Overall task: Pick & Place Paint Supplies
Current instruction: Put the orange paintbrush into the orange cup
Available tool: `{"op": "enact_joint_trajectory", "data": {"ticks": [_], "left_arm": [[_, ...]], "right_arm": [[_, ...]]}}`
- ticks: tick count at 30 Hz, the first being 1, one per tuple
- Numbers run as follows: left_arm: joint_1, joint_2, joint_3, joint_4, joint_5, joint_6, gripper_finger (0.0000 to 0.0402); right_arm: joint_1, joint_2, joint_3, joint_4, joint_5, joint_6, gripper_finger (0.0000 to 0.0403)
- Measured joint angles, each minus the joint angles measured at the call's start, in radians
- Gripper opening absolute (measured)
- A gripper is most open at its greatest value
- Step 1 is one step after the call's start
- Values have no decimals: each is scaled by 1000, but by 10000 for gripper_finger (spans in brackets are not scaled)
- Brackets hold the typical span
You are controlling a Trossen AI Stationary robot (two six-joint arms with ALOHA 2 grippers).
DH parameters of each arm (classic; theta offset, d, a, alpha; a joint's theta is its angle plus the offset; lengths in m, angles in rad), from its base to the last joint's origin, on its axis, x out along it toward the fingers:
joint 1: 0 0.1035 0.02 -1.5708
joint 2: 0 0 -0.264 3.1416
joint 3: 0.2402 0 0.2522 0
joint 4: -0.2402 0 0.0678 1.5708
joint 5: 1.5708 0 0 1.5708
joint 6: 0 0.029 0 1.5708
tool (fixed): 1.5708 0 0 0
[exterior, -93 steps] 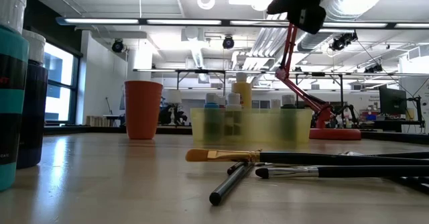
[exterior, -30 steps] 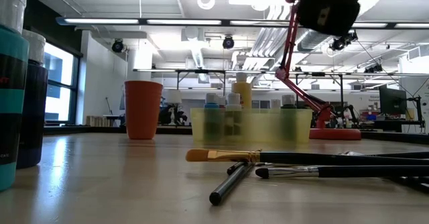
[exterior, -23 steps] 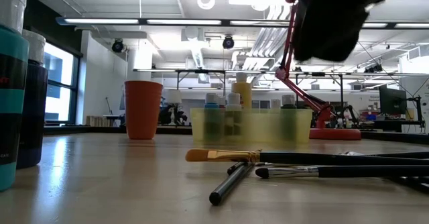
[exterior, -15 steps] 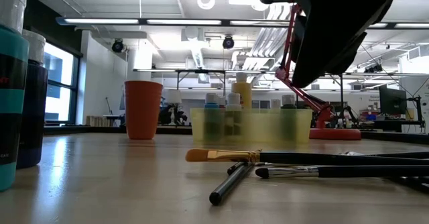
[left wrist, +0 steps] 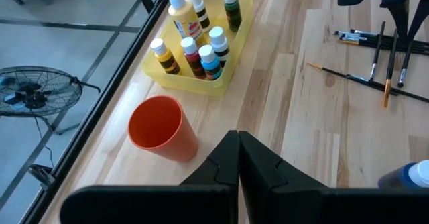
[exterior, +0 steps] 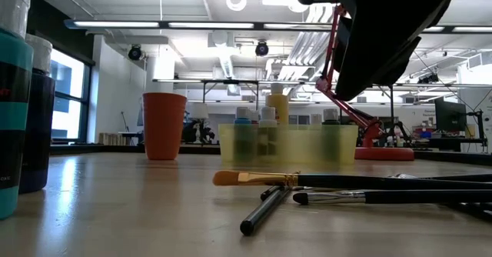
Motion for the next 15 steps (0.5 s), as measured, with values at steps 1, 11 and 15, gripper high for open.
{"op": "enact_joint_trajectory", "data": {"ticks": [1,11,15], "left_arm": [[0,0,0,0,0,0,1],[0,0,0,0,0,0,1],[0,0,0,0,0,0,1]], "right_arm": [[0,0,0,0,0,0,3],[0,1,0,1,13,-30,26],[0,22,0,4,-9,-31,62]]}}
